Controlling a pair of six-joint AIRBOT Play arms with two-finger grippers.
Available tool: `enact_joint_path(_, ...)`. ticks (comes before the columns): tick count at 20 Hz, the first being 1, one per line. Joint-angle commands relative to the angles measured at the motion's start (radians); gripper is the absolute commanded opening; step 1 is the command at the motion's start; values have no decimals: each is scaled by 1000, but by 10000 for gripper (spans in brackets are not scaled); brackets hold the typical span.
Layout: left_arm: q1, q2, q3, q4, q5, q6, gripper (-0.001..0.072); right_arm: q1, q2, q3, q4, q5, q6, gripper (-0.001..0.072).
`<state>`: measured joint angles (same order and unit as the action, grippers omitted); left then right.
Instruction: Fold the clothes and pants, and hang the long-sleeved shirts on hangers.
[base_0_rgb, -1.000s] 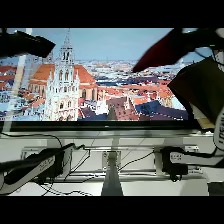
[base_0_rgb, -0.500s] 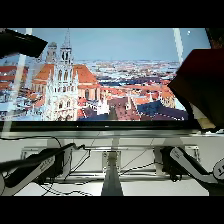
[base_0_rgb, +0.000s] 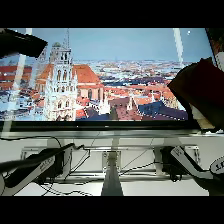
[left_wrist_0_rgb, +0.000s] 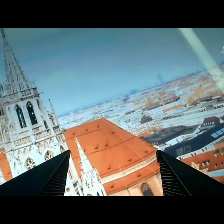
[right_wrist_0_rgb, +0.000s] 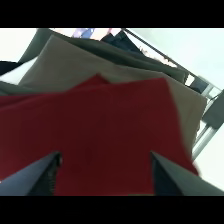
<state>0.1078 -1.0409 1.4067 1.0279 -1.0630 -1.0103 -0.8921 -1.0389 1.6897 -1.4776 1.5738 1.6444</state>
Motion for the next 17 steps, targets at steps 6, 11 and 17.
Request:
enact_joint_path(6,0,1,0,0,0,0,588,413,-48,-2,288,-51,-247,66)
enact_joint_path(11,0,1,0,0,0,0,588,894,-48,-2,147,-129,-367,18)
enact_joint_path(17,0,1,0,0,0,0,588,1125,-49,-1,-89,-167,-363,18)
